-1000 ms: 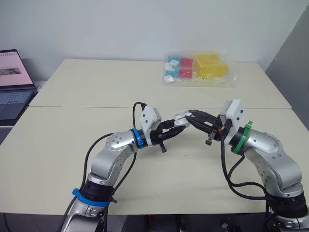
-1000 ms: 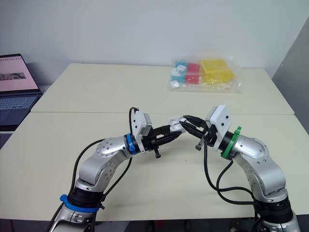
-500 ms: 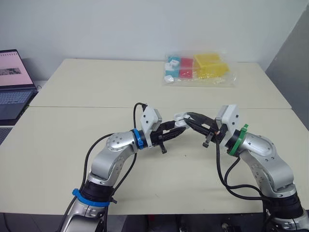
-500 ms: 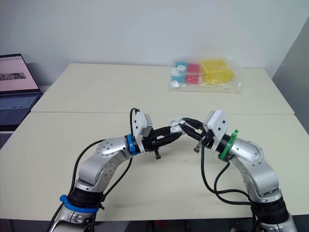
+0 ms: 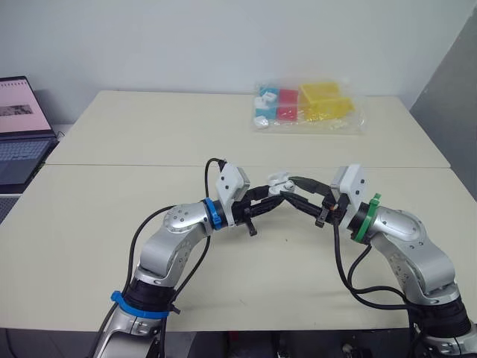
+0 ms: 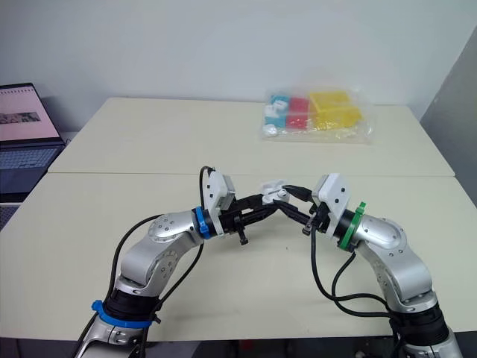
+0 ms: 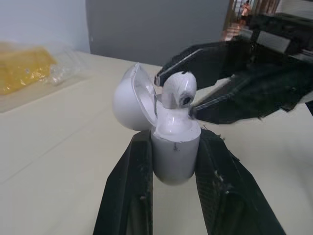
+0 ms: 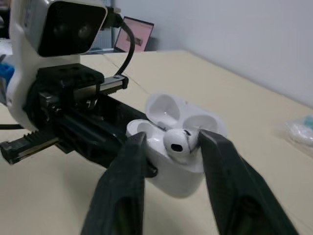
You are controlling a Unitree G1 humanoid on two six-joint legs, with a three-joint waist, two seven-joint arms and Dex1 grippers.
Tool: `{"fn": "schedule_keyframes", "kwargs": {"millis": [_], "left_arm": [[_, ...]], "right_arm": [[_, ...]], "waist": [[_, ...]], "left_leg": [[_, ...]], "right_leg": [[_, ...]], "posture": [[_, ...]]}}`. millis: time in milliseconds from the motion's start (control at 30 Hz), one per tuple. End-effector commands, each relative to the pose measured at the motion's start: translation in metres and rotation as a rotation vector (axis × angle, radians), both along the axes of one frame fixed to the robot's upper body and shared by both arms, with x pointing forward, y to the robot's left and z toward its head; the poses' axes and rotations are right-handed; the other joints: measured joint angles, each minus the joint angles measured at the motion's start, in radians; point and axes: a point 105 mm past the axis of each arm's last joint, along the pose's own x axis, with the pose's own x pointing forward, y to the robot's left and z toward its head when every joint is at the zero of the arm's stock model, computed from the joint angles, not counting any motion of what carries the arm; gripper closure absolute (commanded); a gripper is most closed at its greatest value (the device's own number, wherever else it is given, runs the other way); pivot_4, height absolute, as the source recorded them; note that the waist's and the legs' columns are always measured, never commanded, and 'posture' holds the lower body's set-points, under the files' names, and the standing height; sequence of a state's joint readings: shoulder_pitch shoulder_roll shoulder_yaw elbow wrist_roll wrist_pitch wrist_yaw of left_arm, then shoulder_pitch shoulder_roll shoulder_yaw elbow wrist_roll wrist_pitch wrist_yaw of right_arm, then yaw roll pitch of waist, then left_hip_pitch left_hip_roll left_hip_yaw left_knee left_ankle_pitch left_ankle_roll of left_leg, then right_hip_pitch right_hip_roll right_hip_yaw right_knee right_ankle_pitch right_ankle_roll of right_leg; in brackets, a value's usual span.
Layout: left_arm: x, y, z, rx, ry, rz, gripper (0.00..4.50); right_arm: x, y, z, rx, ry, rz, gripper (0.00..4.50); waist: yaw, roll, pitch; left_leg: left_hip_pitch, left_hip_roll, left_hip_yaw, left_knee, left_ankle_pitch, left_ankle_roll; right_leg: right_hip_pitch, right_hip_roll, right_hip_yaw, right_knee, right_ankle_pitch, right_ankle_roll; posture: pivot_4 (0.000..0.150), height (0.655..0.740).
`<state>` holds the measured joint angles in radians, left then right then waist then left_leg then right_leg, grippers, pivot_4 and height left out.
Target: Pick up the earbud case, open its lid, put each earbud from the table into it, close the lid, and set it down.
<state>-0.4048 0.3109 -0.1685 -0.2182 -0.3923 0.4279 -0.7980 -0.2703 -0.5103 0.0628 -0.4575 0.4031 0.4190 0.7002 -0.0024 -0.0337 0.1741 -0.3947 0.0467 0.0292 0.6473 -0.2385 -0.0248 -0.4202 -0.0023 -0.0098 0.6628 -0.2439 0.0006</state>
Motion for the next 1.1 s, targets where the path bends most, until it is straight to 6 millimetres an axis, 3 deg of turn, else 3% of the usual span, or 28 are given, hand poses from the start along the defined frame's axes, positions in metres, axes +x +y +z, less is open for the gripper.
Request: {"fn": "schedule_keyframes", "kwargs": {"millis": [33, 267, 433, 600, 833, 1100], "left_arm": [[-0.007, -0.005, 0.023, -0.044, -0.090, -0.032, 3.71], [-0.007, -0.004, 0.020, -0.034, -0.088, -0.021, 3.71], [-0.004, 0.001, 0.015, -0.006, -0.108, 0.009, 3.71], [-0.008, 0.001, 0.009, 0.038, -0.139, -0.013, 3.71], [-0.014, -0.004, 0.002, 0.080, -0.177, -0.066, 3.71], [-0.016, -0.005, 0.000, 0.085, -0.180, -0.068, 3.71]], "right_arm": [[-0.008, 0.003, 0.005, -0.019, -0.018, 0.034, 1.63], [-0.017, -0.011, 0.026, 0.012, -0.016, 0.018, 1.60], [-0.019, -0.046, 0.035, -0.002, 0.049, -0.098, 1.60], [0.002, -0.084, 0.005, -0.151, 0.164, -0.394, 1.60], [0.038, -0.110, -0.045, -0.234, 0.283, -0.677, 1.60], [0.061, -0.117, -0.069, -0.229, 0.316, -0.735, 1.60]], "waist": [[0.000, 0.000, 0.000], [0.000, 0.000, 0.000], [0.001, 0.000, 0.000], [-0.001, 0.000, 0.000], [-0.001, 0.000, 0.000], [0.000, 0.000, 0.000]], "left_leg": [[0.000, 0.000, 0.000, 0.000, 0.000, 0.000], [0.000, 0.000, 0.000, 0.000, 0.000, 0.000], [0.000, 0.000, 0.000, 0.000, 0.000, 0.000], [0.000, 0.000, 0.000, 0.000, 0.000, 0.000], [0.000, 0.000, 0.001, 0.000, 0.000, 0.000], [-0.003, 0.000, 0.001, -0.001, 0.000, 0.000]], "right_leg": [[0.000, 0.000, 0.000, 0.000, 0.000, 0.000], [0.000, 0.000, 0.000, 0.000, 0.000, 0.000], [0.000, 0.000, 0.000, -0.001, 0.000, 0.000], [0.000, 0.000, 0.000, 0.000, 0.000, 0.000], [0.000, 0.000, 0.000, 0.000, 0.000, 0.000], [-0.002, 0.000, 0.000, -0.002, 0.000, 0.000]], "posture": [[0.150, 0.7400], [0.150, 0.7400], [0.150, 0.7400], [0.150, 0.7400], [0.150, 0.7400], [0.150, 0.7400]]}}
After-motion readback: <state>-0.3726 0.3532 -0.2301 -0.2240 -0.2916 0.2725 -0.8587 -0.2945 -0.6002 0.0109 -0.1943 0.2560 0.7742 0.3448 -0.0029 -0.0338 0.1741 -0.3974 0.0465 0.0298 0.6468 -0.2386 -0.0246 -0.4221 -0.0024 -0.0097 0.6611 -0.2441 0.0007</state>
